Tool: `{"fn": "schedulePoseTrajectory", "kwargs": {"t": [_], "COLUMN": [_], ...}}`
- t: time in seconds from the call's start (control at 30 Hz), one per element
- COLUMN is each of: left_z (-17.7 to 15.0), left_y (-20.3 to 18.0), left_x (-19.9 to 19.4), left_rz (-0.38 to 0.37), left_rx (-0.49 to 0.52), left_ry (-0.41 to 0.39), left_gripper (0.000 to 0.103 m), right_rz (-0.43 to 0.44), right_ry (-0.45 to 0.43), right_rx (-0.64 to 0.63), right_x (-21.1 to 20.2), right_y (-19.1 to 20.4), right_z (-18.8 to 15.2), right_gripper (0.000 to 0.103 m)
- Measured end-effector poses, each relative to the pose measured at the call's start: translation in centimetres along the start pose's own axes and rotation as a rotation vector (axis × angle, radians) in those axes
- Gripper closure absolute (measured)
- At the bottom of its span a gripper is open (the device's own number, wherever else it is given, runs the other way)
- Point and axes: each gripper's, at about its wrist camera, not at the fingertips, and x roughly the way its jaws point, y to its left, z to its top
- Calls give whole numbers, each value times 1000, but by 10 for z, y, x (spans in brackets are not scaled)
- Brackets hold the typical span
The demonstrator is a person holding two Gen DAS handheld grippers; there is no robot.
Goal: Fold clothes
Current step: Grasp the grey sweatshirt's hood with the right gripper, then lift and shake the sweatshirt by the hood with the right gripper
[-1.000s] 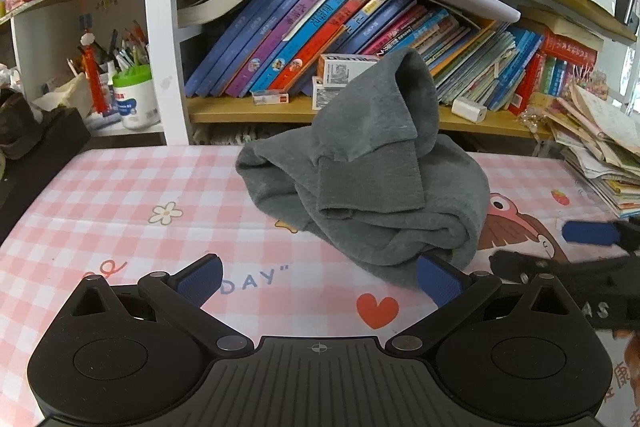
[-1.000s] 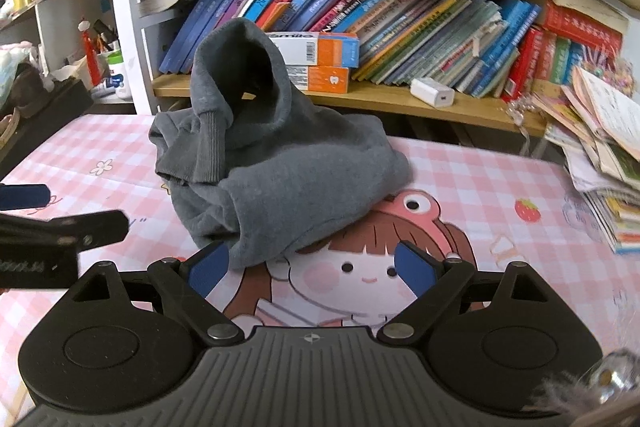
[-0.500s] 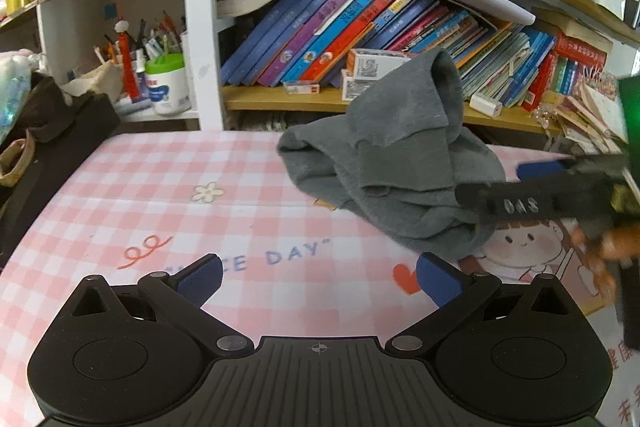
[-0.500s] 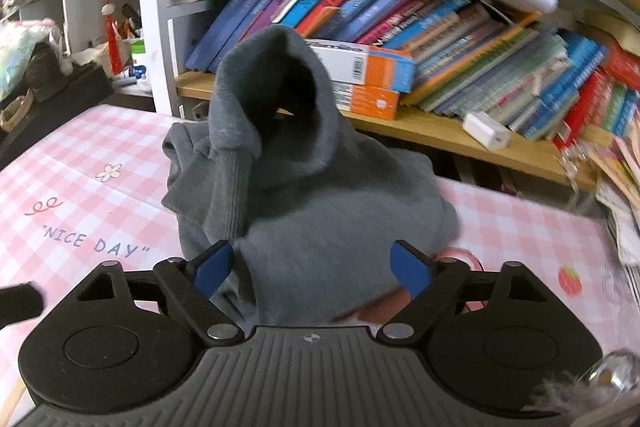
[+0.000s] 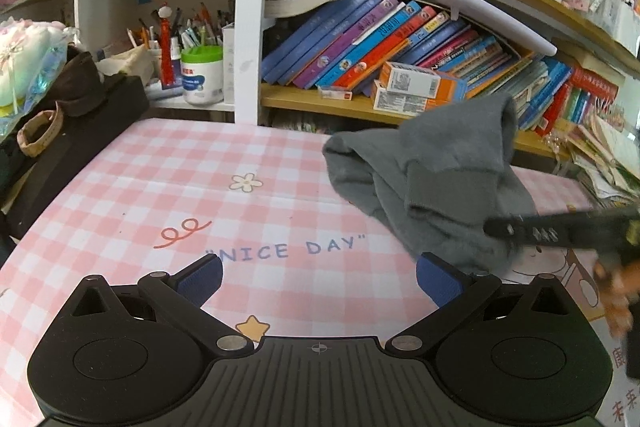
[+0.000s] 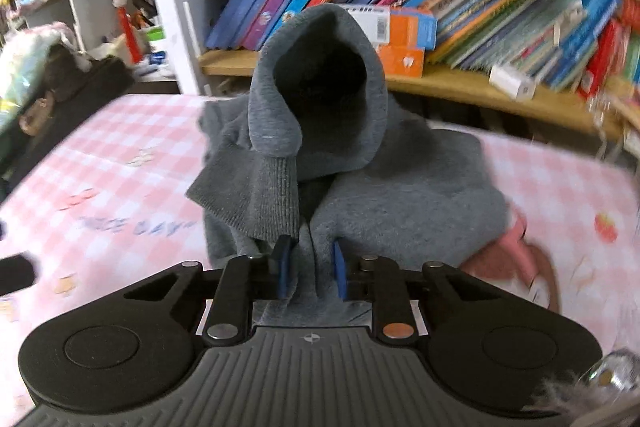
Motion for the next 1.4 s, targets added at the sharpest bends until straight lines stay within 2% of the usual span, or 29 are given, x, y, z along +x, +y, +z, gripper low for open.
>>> {"fn": "schedulePoseTrajectory", "kwargs": {"t": [0.2,0.43,0.5,0.67,0.73,0.8,1.03,1.13,1.23,1.4], "left_z": [-1,-3,-5,-11,-12,-12,-15,-15,-16,-18], "left_y": [10,23,27,43,50,57,75,80,83,81], "left_x": [-3,-15,-20,-39,-45,-51,-60,-58,-52,-39], "left_rz": [-25,-63,-71,-94,-98,-99,-116,-139,-187,-293], "left_rx": [-24,-44,-52,-95,-111,-120,-135,-150,-185,-223], "left_ry": [-3,-27,-32,-50,-61,-72,-82,-63,-30,31], "left_gripper": [0,0,0,0,0,0,0,0,0,0], "right_rz": [108,125,148,238,270,318,469,422,330,125], "right_ry": [65,111,126,128,104,45,-283,-355,-300,-12], "right_rx": [91,103,158,408,492,601,865,855,806,702], "right_x": [-30,-50,-53,-60,-65,-72,-124,-146,-150,-132], "right_y": [24,57,60,63,62,55,26,13,5,15], "right_z": [-30,-51,-52,-47,-41,-30,10,10,-12,-73], "right_gripper": [83,83,83,84,85,85,90,90,91,91]}}
